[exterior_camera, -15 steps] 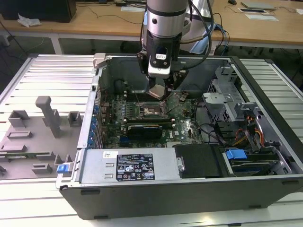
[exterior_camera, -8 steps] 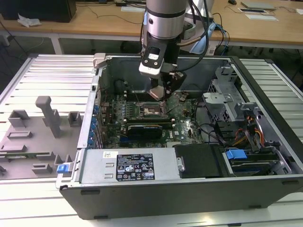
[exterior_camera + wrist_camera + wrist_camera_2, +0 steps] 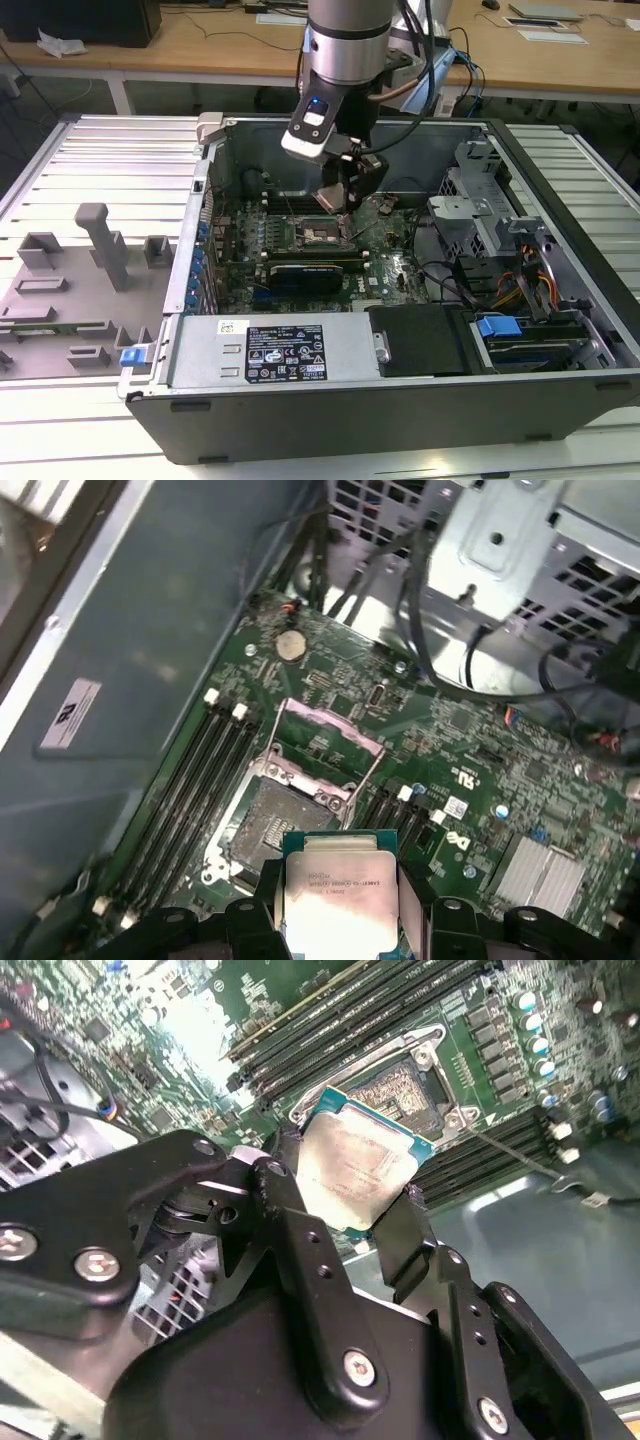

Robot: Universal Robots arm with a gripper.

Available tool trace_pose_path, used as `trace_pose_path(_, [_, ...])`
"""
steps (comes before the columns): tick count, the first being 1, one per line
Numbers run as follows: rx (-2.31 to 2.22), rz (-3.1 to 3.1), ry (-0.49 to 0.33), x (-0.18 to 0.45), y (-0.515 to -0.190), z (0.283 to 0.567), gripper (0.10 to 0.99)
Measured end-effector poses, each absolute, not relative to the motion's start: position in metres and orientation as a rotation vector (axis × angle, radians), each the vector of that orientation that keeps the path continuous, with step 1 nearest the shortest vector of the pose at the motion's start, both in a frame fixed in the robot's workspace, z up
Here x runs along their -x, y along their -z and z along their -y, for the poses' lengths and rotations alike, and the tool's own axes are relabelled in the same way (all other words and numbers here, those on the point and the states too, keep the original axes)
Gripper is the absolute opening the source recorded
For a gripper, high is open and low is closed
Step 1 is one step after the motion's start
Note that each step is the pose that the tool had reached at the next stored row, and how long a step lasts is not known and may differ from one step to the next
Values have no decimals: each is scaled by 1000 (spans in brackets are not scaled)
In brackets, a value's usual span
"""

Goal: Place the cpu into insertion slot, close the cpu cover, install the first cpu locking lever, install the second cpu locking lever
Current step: 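Place the cpu into insertion slot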

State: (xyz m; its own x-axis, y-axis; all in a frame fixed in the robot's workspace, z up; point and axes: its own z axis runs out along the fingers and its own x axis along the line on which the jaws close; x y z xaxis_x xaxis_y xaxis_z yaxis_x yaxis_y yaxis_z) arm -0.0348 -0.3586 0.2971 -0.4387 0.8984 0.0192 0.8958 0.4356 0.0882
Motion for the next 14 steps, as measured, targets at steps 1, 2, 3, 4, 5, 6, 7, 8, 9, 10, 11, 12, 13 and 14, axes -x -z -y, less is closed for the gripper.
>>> trace_pose_path(1, [-1666, -2623, -132, 35, -297, 359, 541])
trace_pose_path(2, [-1707, -2596, -131, 35, -296, 359, 541])
trace_pose_path(3, [-1726, -2582, -131, 35, -296, 359, 541])
trace_pose_path(4, [-1747, -2567, -130, 35, -296, 359, 541])
trace_pose_path(5, [-1776, -2546, -129, 35, -296, 359, 541])
trace_pose_path(6, [-1812, -2519, -129, 35, -295, 359, 541])
trace_pose_path(7, [-1833, -2503, -128, 35, -295, 359, 541])
trace_pose_path(8, [-1865, -2478, -127, 35, -295, 359, 541])
trace_pose_path(9, [-1907, -2444, -126, 35, -294, 359, 541])
trace_pose_path(10, [-1943, -2414, -125, 35, -294, 359, 541])
trace_pose_path(11, [-1960, -2399, -125, 35, -293, 359, 541])
trace_pose_path(12, [-1978, -2384, -124, 35, -293, 359, 541])
trace_pose_path(13, [-2002, -2362, -124, 35, -291, 359, 541])
trace_pose_path(14, [-2025, -2342, -123, 35, -289, 359, 541])
